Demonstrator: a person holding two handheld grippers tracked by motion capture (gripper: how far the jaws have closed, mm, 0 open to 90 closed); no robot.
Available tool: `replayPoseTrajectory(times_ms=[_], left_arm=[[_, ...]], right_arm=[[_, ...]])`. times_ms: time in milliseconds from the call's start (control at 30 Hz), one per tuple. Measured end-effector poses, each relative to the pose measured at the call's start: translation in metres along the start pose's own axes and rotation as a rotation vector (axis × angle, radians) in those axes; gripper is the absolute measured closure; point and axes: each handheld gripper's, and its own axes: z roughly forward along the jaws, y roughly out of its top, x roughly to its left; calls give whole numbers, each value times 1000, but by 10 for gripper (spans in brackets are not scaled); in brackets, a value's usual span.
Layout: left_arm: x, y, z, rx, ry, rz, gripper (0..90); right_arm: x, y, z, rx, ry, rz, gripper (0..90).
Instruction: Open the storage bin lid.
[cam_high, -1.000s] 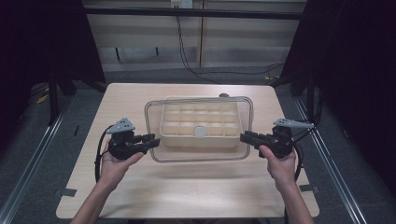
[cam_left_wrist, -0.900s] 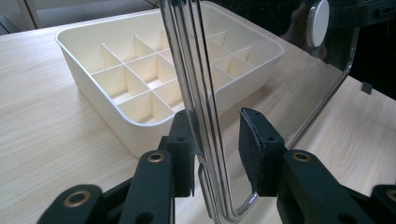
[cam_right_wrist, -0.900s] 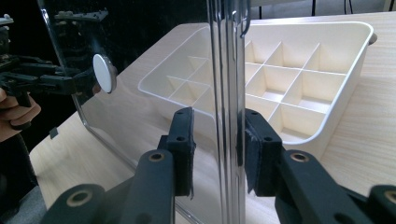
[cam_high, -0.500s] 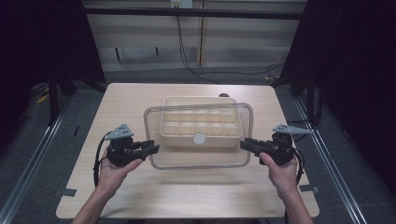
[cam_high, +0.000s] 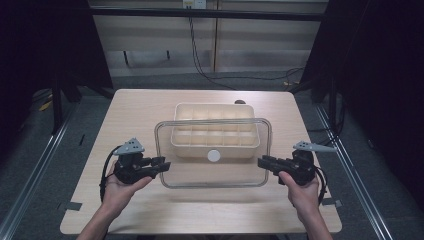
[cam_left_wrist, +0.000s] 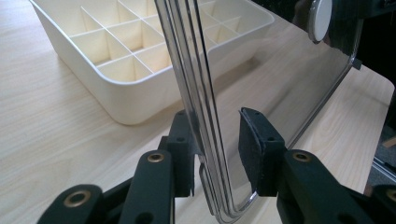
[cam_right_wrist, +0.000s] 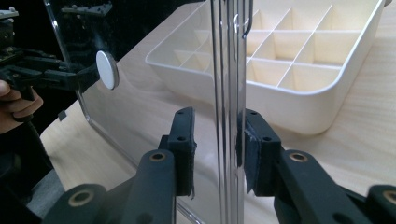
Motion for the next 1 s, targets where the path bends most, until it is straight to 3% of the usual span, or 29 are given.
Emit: replayPoseTrajectory(times_ms=[333,567,1000], left_arm=[[-6,-8,-3,18,-7,1,670],[-11,-15,-5,42,-9,11,669],[-15,-37,-4,98,-24,1,668]], right_arm=[[3,-12,-3,12,9,13,681],[6,-25,-4,50,15,22,680],[12,-43,-5,87,27,31,685]])
